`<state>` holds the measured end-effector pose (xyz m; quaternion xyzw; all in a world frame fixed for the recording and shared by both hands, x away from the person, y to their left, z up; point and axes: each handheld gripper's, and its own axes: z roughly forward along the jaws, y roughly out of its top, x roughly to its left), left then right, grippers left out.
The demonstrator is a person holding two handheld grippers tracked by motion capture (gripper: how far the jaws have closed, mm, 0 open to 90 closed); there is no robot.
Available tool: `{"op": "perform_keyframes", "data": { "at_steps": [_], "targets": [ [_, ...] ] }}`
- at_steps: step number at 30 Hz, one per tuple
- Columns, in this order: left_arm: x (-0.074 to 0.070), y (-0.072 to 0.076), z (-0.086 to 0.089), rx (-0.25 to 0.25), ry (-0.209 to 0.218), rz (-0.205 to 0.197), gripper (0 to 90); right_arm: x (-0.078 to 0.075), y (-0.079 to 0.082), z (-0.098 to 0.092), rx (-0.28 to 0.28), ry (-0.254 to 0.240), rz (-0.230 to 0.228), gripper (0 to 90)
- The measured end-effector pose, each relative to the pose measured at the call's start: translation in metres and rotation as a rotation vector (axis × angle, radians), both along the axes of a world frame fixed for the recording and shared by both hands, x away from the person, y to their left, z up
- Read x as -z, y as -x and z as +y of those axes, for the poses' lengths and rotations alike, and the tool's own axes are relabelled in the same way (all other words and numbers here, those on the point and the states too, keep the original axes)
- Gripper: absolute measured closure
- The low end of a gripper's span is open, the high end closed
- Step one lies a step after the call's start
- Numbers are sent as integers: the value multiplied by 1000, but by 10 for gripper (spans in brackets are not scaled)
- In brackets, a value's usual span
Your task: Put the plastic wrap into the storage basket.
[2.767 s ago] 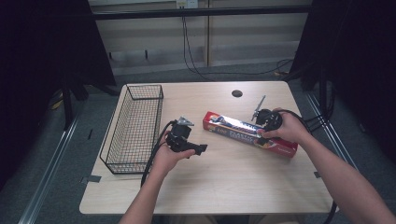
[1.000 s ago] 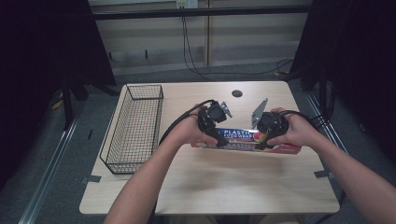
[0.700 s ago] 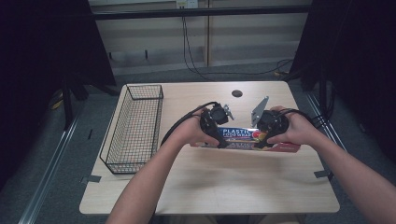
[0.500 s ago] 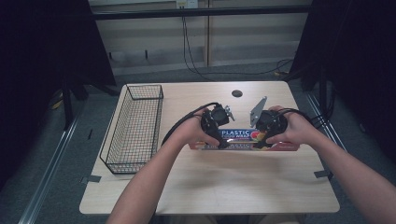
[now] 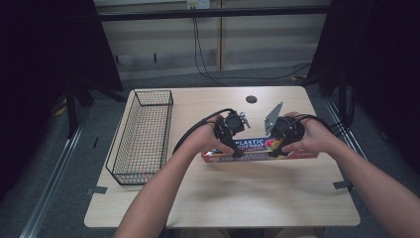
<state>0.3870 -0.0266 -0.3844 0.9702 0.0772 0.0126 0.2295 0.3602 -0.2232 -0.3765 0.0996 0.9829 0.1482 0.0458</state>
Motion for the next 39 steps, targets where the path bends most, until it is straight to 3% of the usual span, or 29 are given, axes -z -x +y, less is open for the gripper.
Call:
{"op": "perform_keyframes", "data": {
  "at_steps": [5,10,16,19,21,23,30,31,32,35,36,39],
  "targets": [
    [7,1,-6,53,-3,4,191,0,0,1,-10,5,-20,442],
    [12,2,-11,45,-12,0,203,-4,1,-1,-18,-10,-32,442],
    [12,4,-17,80,-3,-19,272,-10,2,-1,-20,-53,-28,442],
    [13,6,-21,102,-7,-39,344,-12,1,-1,-63,-68,-38,442],
    [12,8,-22,127,-44,-31,366,-13,2,0,-72,-71,-40,441],
    [11,9,-23,135,-51,-23,384,-13,3,0,-82,-67,-35,441],
    [4,19,-28,114,-89,4,415,-13,2,-6,-131,-108,-4,432],
    [2,20,-29,118,-96,26,417,-14,3,-7,-131,-109,2,430],
    [0,22,-29,103,-101,11,419,-15,2,-7,-133,-115,25,427],
    [-2,25,-30,95,-110,11,424,-14,3,-8,-150,-123,22,415],
    [-4,26,-29,90,-130,26,424,-14,3,-8,-144,-124,12,410],
    [-4,32,-29,75,-148,1,427,-9,4,-7,-157,-148,22,395]
  ]
}}
